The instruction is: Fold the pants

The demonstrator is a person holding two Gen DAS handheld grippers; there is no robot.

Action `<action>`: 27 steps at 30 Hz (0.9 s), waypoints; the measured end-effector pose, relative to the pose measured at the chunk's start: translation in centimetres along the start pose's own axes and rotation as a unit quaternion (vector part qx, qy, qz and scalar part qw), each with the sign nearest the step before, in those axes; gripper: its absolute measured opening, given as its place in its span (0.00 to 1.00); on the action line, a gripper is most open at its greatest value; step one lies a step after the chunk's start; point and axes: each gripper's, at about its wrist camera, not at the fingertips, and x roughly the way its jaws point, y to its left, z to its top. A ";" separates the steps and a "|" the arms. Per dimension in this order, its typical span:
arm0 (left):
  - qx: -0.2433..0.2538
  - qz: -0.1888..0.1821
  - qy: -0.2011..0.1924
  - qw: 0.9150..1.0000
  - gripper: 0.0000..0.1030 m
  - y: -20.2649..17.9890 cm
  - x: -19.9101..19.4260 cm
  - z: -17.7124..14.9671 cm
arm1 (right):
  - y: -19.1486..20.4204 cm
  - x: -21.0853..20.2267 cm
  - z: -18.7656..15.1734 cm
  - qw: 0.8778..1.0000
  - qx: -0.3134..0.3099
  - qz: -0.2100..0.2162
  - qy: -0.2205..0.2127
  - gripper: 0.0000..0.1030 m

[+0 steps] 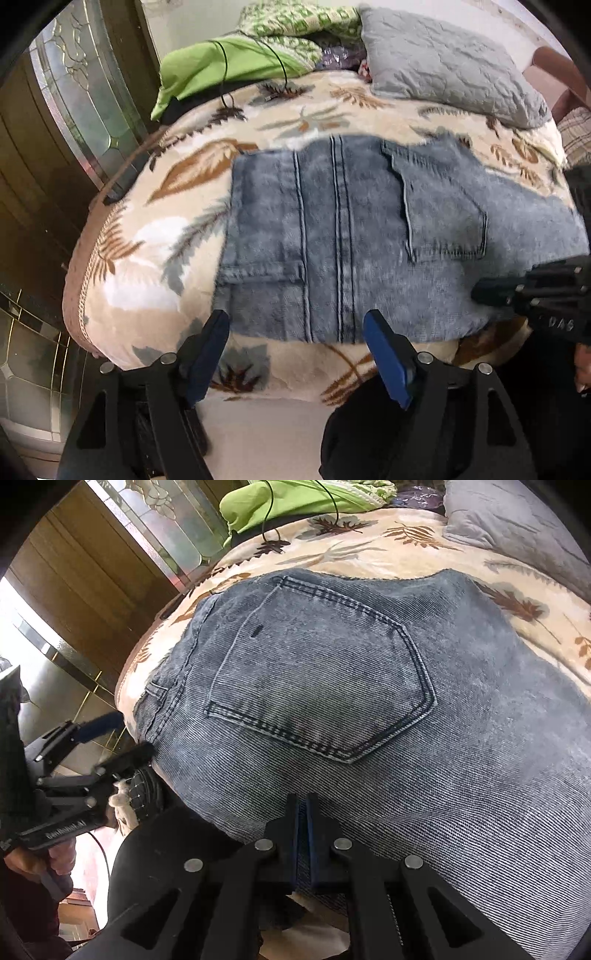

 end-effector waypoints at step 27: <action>-0.018 -0.014 0.031 0.999 0.79 2.9 2.9 -0.1 | -0.5 0.0 0.2 1.000 0.009 0.013 0.001 0.06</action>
